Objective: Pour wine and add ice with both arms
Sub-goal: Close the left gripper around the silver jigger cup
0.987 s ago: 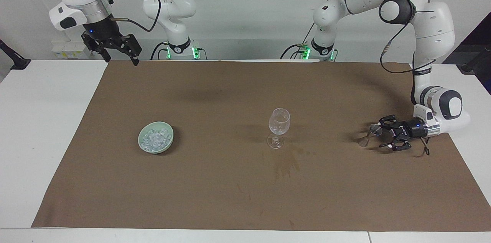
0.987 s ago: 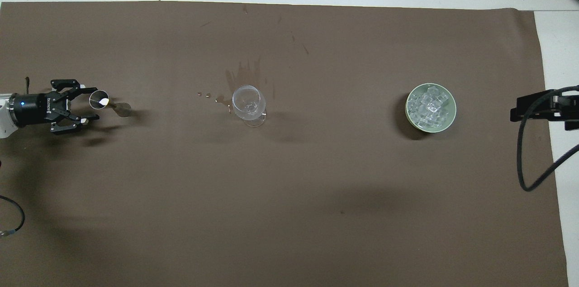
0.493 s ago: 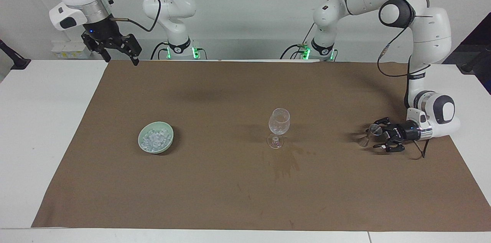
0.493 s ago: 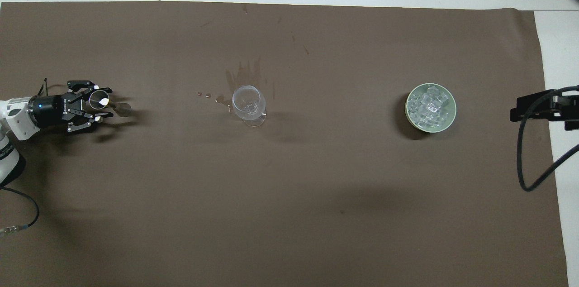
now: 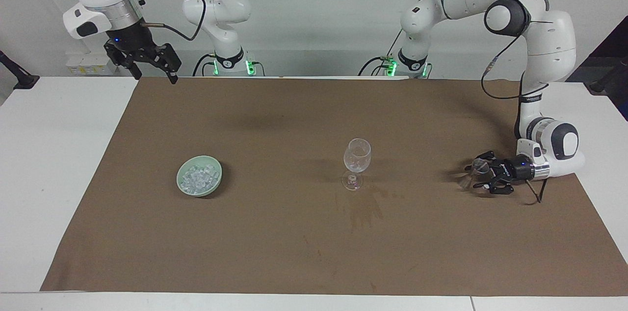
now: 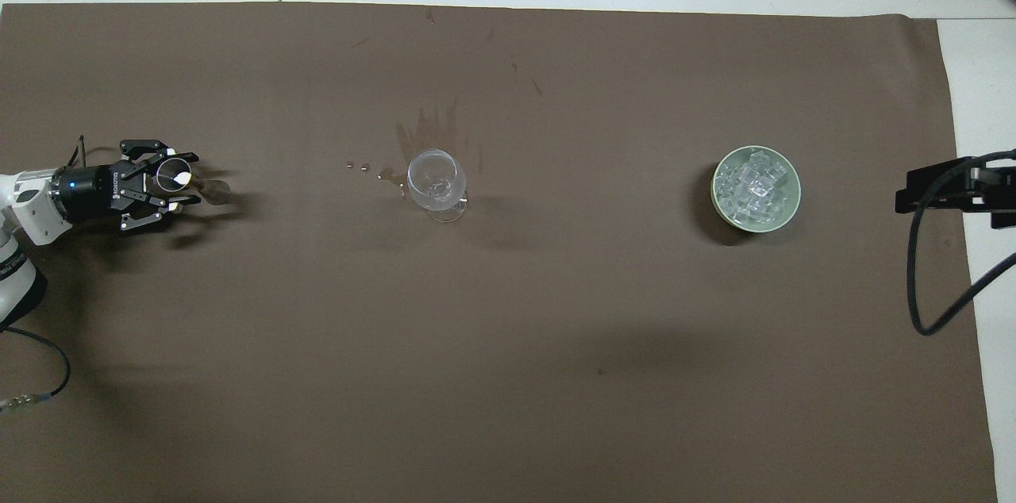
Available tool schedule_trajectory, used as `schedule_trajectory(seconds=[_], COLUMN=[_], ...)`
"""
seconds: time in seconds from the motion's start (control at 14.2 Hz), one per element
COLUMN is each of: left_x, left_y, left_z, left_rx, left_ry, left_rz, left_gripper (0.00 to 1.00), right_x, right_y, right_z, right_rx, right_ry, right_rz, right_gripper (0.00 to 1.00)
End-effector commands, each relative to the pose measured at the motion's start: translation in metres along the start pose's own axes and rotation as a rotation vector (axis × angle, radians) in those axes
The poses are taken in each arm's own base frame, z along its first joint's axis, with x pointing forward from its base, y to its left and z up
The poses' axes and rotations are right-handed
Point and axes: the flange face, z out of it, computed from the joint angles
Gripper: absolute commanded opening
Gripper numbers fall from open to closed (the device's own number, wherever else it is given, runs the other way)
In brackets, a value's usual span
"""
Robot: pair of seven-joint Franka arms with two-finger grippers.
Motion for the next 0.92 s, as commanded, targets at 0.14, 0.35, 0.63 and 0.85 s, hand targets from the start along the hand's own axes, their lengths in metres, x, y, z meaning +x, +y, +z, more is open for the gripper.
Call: schedule_trajectory(seconds=[0.14,0.35,0.63,0.85], left_x=[-0.0027,-0.0039,-0.0052,-0.0051], left_y=[0.0032,0.0048,0.0060,0.0063], left_z=[0.0016,0.0048,0.0027,0.0019], left_rx=[0.007,0.009,0.014,0.014], left_ry=[0.041,0.059,0.060,0.061], left_rz=[0.040,0.042,0.051,0.051], left_gripper=[0.55,0.52,0.42,0.37], right_x=[-0.0021,-0.0020,-0.0019,-0.0019], right_y=[0.0029,0.0031,0.0030,0.0030], right_z=[-0.0010,-0.0010,-0.0011,-0.0011], right_rx=[0.009,0.007,0.007,0.007], right_ry=[0.014,0.014,0.016,0.016], right_rz=[-0.022,-0.022,-0.022,-0.022], right_gripper=[1.00,1.00,1.00,1.00])
